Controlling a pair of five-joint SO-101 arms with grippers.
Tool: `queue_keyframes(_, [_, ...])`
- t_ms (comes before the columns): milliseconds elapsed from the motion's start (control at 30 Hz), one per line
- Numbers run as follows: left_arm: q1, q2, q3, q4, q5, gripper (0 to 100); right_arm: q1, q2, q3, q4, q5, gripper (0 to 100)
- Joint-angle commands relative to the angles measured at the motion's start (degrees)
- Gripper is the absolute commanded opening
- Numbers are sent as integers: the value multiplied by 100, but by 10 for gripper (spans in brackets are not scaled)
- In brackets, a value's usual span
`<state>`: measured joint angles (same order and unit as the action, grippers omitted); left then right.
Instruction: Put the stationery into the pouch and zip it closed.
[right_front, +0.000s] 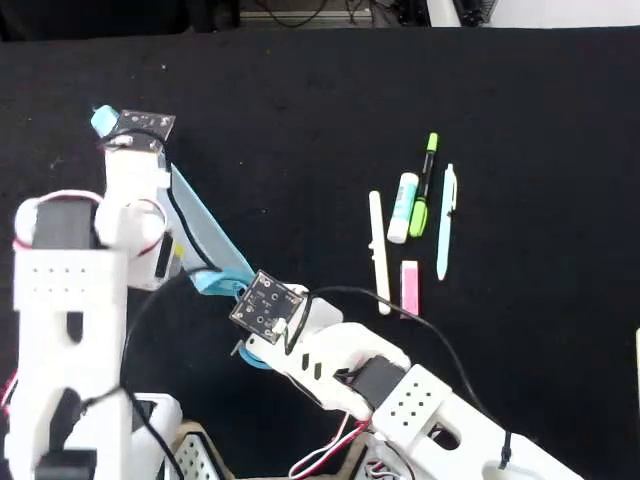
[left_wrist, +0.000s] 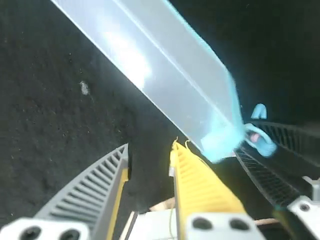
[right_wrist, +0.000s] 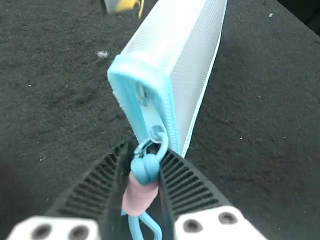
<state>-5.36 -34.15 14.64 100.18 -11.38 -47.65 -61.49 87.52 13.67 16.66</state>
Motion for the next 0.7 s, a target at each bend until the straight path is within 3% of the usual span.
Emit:
queue_keyframes(0, [110,-774,40,53,-97,183,0,-119,-40,-141,26,11])
queue_keyframes(167, [620,-1240,382,62,-949,202,0,-119,-40,-141,26,11])
queue_keyframes(367, [1464,-1266,611,44,-1354,202,0,-119,-31,-132,35,11])
queue_keyframes(667, [1165,-1257,1305,-844,-1881,202,0,-119,-31,-132,26,11])
